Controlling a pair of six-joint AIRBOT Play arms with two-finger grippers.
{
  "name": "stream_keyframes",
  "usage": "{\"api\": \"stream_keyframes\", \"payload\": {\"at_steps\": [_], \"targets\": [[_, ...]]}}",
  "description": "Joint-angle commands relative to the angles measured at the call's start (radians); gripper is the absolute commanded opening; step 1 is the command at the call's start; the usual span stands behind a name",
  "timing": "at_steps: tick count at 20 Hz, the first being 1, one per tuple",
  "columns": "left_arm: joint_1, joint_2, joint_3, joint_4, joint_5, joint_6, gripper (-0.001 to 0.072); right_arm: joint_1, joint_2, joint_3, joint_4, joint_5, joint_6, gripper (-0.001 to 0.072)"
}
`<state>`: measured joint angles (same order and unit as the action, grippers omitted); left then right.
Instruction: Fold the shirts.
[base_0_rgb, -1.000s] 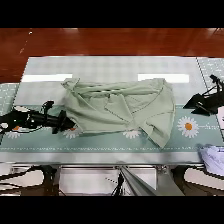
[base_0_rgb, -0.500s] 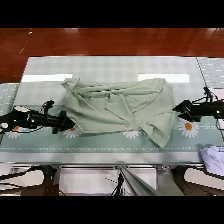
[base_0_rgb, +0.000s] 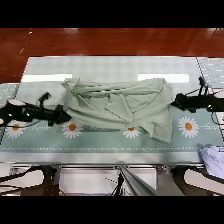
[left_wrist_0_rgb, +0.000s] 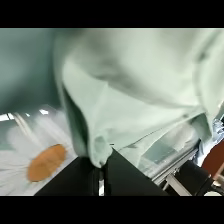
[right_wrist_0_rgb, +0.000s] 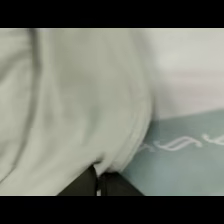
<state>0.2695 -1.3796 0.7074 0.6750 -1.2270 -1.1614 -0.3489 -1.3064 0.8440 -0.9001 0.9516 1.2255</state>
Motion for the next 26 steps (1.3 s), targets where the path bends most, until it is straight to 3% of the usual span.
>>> {"api": "stream_keyframes", "payload": {"at_steps": [1,4,7,9,11,13,16,26], "targets": [[0.002,0.131,0.182,-0.044,-0.074,0.002,0.0023,0.002,0.157,0.140,0.043,0.119,-0.113,0.0027],[0.002,0.343,0.418,-0.135,-0.010,0.002,0.0023,0.002,0.359,0.312,0.136,0.151,-0.211,0.0027],[0.002,0.547,0.686,-0.124,0.183,0.005,0.0023,0.002,0.546,0.481,0.133,-0.018,-0.207,0.0027],[0.002,0.640,0.837,-0.063,0.326,0.036,0.0023,0.002,0.632,0.568,0.110,-0.169,-0.147,0.0026],[0.002,0.695,0.964,0.060,0.382,0.031,0.0023,0.002,0.681,0.649,0.031,-0.228,-0.028,0.0026],[0.002,0.721,1.065,0.187,0.345,-0.002,0.0023,0.002,0.700,0.723,-0.071,-0.181,0.087,0.0026],[0.002,0.732,1.170,0.348,0.190,-0.111,0.0023,0.002,0.707,0.811,-0.155,0.003,0.188,0.0026],[0.002,0.729,1.345,0.549,-0.336,-0.244,0.0023,0.002,0.706,1.039,-0.340,0.312,0.332,0.0025]]}}
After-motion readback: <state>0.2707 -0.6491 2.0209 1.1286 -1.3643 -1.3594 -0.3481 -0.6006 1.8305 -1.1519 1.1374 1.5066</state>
